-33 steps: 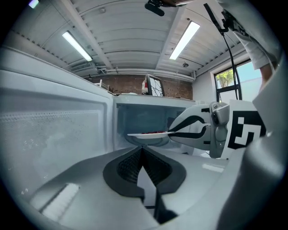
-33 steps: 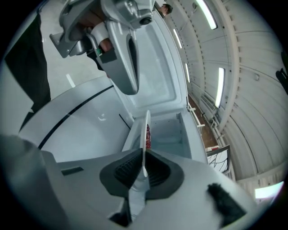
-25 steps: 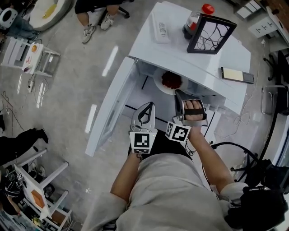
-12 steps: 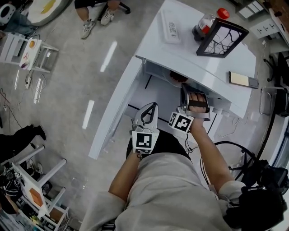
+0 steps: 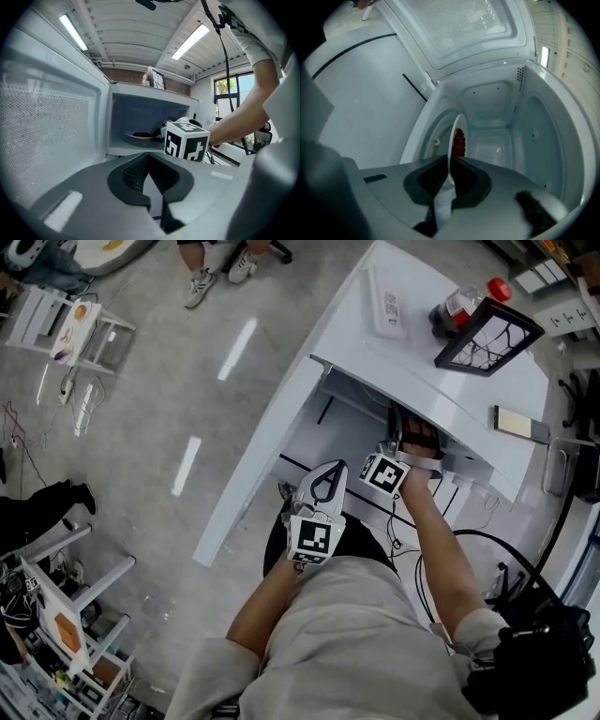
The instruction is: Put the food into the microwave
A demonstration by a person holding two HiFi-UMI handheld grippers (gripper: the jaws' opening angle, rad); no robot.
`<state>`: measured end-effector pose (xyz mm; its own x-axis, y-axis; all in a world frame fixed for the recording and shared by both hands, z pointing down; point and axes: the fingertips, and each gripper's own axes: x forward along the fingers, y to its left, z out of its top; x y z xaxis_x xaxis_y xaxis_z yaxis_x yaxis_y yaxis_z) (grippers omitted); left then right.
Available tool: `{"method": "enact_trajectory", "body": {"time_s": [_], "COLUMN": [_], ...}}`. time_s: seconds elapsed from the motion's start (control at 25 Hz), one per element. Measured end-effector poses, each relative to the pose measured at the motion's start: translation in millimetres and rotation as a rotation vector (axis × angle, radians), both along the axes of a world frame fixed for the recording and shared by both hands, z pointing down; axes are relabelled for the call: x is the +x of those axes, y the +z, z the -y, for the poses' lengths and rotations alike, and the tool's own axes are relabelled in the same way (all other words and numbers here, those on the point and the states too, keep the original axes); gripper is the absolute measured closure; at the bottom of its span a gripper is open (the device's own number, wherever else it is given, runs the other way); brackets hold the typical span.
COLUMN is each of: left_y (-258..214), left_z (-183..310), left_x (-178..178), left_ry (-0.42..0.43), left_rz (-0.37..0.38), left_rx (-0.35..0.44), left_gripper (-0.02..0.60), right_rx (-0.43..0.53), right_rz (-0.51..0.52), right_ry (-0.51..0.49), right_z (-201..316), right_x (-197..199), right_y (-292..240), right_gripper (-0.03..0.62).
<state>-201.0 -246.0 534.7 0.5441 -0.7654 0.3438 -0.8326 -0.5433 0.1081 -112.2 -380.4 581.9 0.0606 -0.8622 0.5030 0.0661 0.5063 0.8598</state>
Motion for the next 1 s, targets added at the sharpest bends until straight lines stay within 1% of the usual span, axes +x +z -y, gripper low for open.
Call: {"method": "enact_trajectory", "body": {"time_s": [0.2, 0.36, 0.44, 0.56, 0.76, 0.88, 1.0], "left_y": [8.5, 10.4, 9.6, 8.1, 4.0, 1.5, -1.9], "left_z": [-3.3, -2.1, -1.4, -2.5, -3.6, -7.3, -7.4], "left_x": [1.2, 0.8, 2.5, 7.9, 14.9, 18.6, 19.7], "left_ry": [0.001, 0.012, 0.023, 0.037, 0.062, 0.086, 0.094], "left_rz": [0.001, -0.010, -0.017, -0.023, -0.039, -0.037, -0.043], "left_rx": [-0.029, -0.046, -0.052, -0.055, -0.060, -0.058, -0.053], "left_gripper": [0.574, 0.574, 0.574, 0.574, 0.574, 0.574, 0.574], "right_rx": [-0.026, -0.069, -0.116, -0.190, -0.309, -0.338, -0.348], "right_rz": [-0.010, 0.044, 0.102, 0.217, 0.405, 0.503, 0.555], "right_ry": [0.022, 0.060, 0.084, 0.125, 0.175, 0.195, 0.214], "right_z": [8.3, 16.0, 14.5, 10.8, 10.1, 7.1, 3.3], "right_x": [0.1, -2.7, -4.6, -5.2, -10.1, -15.4, -17.5], "right_y": [7.5, 6.2, 6.5, 4.2, -1.6, -6.2, -9.5], "right_gripper": [0.568, 0.562, 0.553, 0.539, 0.499, 0.467, 0.457]}}
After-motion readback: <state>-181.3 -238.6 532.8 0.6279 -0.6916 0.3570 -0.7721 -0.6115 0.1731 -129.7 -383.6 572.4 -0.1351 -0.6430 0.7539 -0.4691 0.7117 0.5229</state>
